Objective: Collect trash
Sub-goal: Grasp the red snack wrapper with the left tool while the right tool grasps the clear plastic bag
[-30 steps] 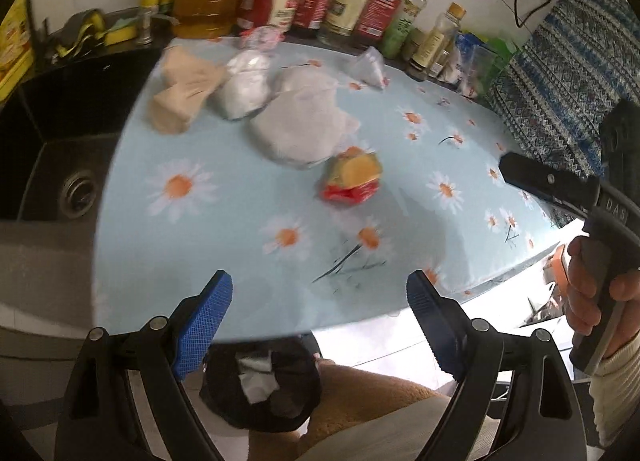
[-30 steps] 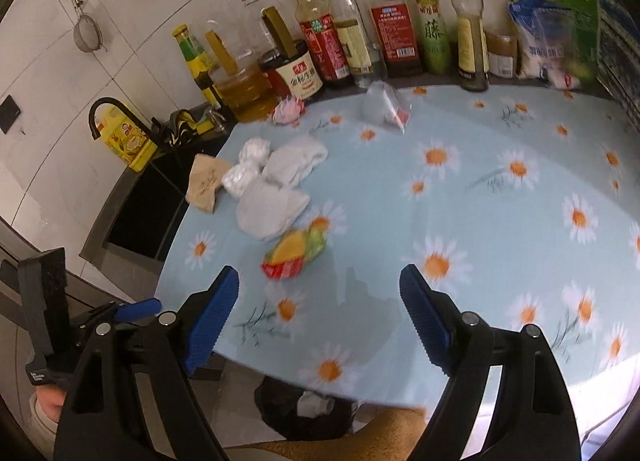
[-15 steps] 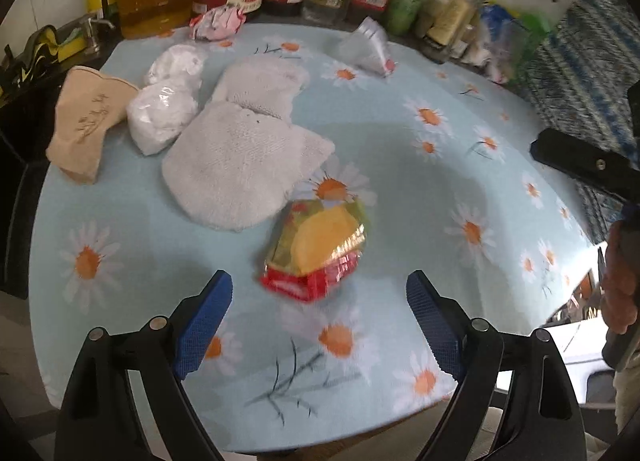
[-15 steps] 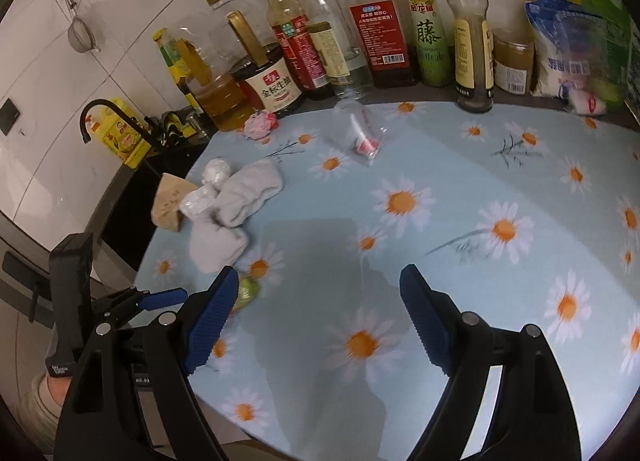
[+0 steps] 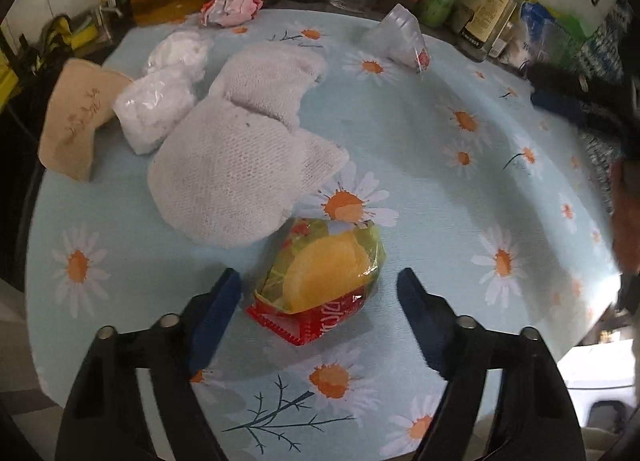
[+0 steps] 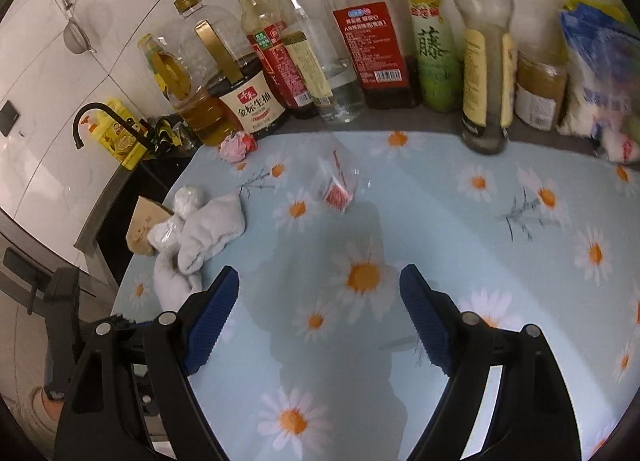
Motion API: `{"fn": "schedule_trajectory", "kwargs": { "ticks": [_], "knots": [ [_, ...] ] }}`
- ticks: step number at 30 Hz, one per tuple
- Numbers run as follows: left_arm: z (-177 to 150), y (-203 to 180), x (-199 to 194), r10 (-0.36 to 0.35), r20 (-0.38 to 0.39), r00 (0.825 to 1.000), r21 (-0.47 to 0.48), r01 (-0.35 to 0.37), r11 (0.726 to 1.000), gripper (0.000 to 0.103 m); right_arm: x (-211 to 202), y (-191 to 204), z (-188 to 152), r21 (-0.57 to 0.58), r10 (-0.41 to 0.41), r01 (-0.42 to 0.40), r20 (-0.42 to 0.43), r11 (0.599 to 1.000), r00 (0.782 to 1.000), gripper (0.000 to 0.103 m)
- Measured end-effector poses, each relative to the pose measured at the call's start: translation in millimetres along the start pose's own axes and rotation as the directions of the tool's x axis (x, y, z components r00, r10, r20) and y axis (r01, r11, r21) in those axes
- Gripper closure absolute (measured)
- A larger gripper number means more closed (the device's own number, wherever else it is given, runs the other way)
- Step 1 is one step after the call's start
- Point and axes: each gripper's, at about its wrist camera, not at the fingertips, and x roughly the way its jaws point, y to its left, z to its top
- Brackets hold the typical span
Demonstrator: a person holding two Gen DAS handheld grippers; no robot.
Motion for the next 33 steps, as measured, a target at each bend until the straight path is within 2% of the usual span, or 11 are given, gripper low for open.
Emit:
{"fn": "schedule_trajectory", "kwargs": {
  "ticks": [4,10,12,24,33],
  "knots": [
    [2,-9,2,0.056,0.021,0.998,0.021,-0.056,0.998,0.042,10,-1,19,-0.042,0.008,-0.008,-0.001,0.999,1.000,0.021],
    [1,-12,1,0.091,0.034,0.995,0.008,-0.091,0.996,0.046,34,2,36,-0.098,0.009,-0.012,-0.035,0.995,0.999,0.021],
    [1,-8,-2,0.096,0.042,0.994,-0.029,-0.095,0.995,0.047,43,3,41,-0.127,-0.001,-0.005,-0.047,0.992,0.999,0.021],
    [-5,-6,-28,0.096,0.056,0.994,-0.100,-0.090,0.991,0.049,101,11,72,-0.277,-0.066,0.035,-0.103,0.960,0.992,0.021],
    [-21,7,-42,0.125,0.055,0.991,-0.158,-0.114,0.981,0.049,134,17,82,-0.348,-0.077,0.025,-0.137,0.937,0.988,0.021]
  ]
}}
